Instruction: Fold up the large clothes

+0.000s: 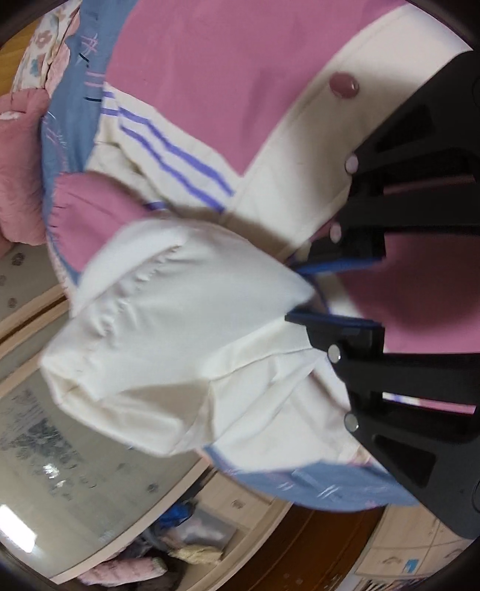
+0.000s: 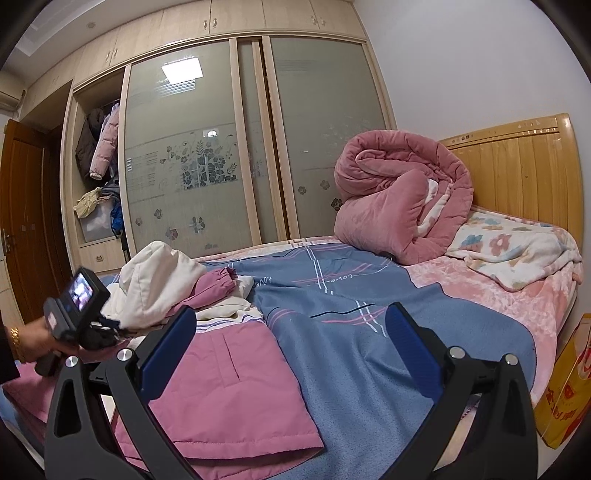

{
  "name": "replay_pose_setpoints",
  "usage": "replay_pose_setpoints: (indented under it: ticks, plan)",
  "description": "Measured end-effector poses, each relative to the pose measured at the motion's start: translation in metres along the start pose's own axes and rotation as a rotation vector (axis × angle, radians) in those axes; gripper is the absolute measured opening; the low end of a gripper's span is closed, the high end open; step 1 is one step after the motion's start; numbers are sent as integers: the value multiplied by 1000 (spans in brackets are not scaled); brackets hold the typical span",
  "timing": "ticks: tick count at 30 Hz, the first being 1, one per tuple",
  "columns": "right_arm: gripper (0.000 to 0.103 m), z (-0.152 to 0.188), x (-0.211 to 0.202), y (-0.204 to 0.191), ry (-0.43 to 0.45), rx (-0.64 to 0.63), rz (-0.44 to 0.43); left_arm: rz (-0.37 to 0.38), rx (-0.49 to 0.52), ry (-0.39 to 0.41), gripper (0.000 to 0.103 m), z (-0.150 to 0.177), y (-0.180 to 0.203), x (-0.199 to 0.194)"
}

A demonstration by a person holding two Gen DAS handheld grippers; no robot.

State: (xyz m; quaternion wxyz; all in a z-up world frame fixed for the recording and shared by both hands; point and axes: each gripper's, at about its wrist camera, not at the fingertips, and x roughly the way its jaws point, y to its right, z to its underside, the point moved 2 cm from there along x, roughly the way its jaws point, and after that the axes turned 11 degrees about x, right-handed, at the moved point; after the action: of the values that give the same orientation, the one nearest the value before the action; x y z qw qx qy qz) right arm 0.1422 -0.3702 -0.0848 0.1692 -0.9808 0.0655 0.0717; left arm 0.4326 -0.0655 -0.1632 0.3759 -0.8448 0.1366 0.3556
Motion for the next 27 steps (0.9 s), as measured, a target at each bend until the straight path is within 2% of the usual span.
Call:
replay_pose_setpoints:
  ticks: [1, 2, 3, 4, 5, 8, 10, 11, 13, 15, 19, 21, 25, 27]
  plan:
    - [102, 0, 0, 0, 1, 0, 0, 2, -6, 5, 36, 2, 1, 3]
    - [102, 0, 0, 0, 2, 0, 0, -5, -5, 17, 56, 3, 2, 1]
    - [102, 0, 0, 0, 2, -1, 0, -16, -2, 32, 66, 4, 2, -2]
    - [102, 0, -1, -1, 5, -5, 0, -27, 4, 56, 90, 4, 3, -10]
    - [102, 0, -1, -1, 7, -8, 1, -51, 12, 90, 94, 5, 4, -23]
    - [102, 1, -3, -4, 13, -22, 2, -76, -19, 171, 94, 11, 3, -63]
    - [102, 1, -4, -4, 17, -30, 1, -87, -98, 268, 96, 27, 1, -110]
    - [102, 1, -5, -4, 19, -32, 2, -91, -133, 316, 101, 37, 0, -131]
    - [102, 0, -6, -4, 24, -37, 1, -130, -223, 430, 101, 68, 1, -186]
    - [102, 0, -8, -3, 27, -42, 1, -163, -304, 481, 101, 98, 4, -224]
    - [102, 0, -10, -2, 29, -42, -1, -229, -431, 510, 101, 153, 11, -276]
    - [102, 0, -11, -3, 34, -43, -7, -288, -486, 526, 101, 178, 16, -294]
    - [102, 3, -16, -13, 34, -76, -35, -387, -549, 536, 101, 215, 19, -309]
    - [102, 5, -17, -21, 33, -114, -55, -404, -582, 522, 101, 231, 21, -307]
